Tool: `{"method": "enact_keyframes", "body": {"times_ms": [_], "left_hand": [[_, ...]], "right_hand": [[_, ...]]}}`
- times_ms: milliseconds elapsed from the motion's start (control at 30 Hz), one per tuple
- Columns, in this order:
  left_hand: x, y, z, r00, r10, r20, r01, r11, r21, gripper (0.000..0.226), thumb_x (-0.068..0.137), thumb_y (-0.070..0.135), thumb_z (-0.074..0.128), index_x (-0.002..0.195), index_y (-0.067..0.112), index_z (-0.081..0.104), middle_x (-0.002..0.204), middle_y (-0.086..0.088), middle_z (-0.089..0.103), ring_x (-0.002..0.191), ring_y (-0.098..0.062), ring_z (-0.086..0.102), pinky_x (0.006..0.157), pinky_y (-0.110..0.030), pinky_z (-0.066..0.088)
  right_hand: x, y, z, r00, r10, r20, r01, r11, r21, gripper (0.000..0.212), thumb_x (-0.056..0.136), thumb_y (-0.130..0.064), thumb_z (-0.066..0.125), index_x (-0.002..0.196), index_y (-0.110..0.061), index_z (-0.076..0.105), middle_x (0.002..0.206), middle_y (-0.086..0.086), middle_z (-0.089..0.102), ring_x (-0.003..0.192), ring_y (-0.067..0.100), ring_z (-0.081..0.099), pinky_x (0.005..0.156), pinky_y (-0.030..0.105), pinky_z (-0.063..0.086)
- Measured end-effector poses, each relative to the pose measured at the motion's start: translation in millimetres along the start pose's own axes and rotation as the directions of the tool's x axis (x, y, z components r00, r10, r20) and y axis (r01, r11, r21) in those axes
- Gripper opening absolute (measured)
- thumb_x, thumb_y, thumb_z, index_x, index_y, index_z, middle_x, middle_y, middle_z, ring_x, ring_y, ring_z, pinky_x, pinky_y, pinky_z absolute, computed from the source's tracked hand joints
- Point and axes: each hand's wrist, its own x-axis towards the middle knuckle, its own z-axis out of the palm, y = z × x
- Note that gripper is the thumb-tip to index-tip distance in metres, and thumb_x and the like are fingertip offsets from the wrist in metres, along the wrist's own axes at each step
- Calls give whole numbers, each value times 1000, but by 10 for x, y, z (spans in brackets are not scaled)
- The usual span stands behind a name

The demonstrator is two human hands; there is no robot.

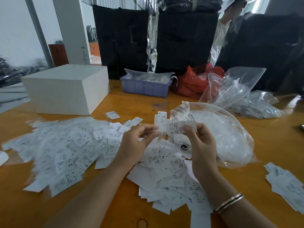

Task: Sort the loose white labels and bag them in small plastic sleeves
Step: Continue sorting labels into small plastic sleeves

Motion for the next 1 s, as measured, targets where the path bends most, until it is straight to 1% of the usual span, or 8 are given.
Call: {"method": "enact_keyframes", "body": {"times_ms": [167,333,533,600,733,867,933,1000], "left_hand": [[-21,41,12,995,47,90,-48,999,9,19,78,35,65,95,40,63,91,31,68,87,6,65,76,-8,48],[-35,86,14,988,53,146,-49,998,-30,20,78,33,63,96,42,61,89,33,67,87,6,65,74,-6,47],[-15,57,16,995,-2,103,10,997,-72,21,75,35,66,95,38,65,89,13,73,87,-2,68,76,-13,51],[-18,60,13,995,-21,102,29,996,-79,21,74,36,66,95,39,64,88,14,73,87,-2,68,76,-14,52],[-17,45,7,991,-40,129,44,999,-30,26,83,19,69,96,41,62,88,27,69,85,2,65,72,-11,51],[-19,38,7,988,-60,139,66,997,-38,30,84,14,69,96,41,64,88,17,71,84,2,65,73,-13,52],[-20,40,3,988,-67,139,76,996,-54,30,84,13,69,95,40,65,89,15,71,85,0,66,74,-13,52],[-23,41,4,985,-74,157,85,995,-61,29,83,13,69,95,39,65,90,18,71,86,1,66,74,-12,51]], "right_hand": [[16,8,6,1000,-7,-22,6,1000,-1,4,88,-15,60,85,-13,59,77,-1,72,70,13,68,58,21,54],[26,36,-5,1000,-15,25,16,999,-36,9,83,-22,63,76,-27,65,80,2,72,73,16,69,61,24,55],[63,71,-49,999,-6,50,14,986,-166,4,78,-36,64,77,-32,65,80,4,71,71,24,66,63,35,57],[77,88,-65,999,-18,46,29,971,-238,6,78,-37,64,79,-31,65,83,5,71,76,26,67,67,40,57],[86,113,-68,993,-70,98,105,898,-427,9,89,-26,61,80,-27,62,83,2,68,79,27,65,69,45,56],[67,94,-59,980,-131,149,192,820,-539,12,93,-17,54,83,-19,61,77,5,64,73,29,59,68,50,50],[64,91,-69,973,-139,187,225,760,-610,13,94,-16,53,83,-20,60,76,1,63,73,21,59,72,46,50],[56,114,-63,962,-113,250,258,683,-683,12,94,-17,53,87,-24,60,76,-6,63,73,3,56,80,38,44]]}}
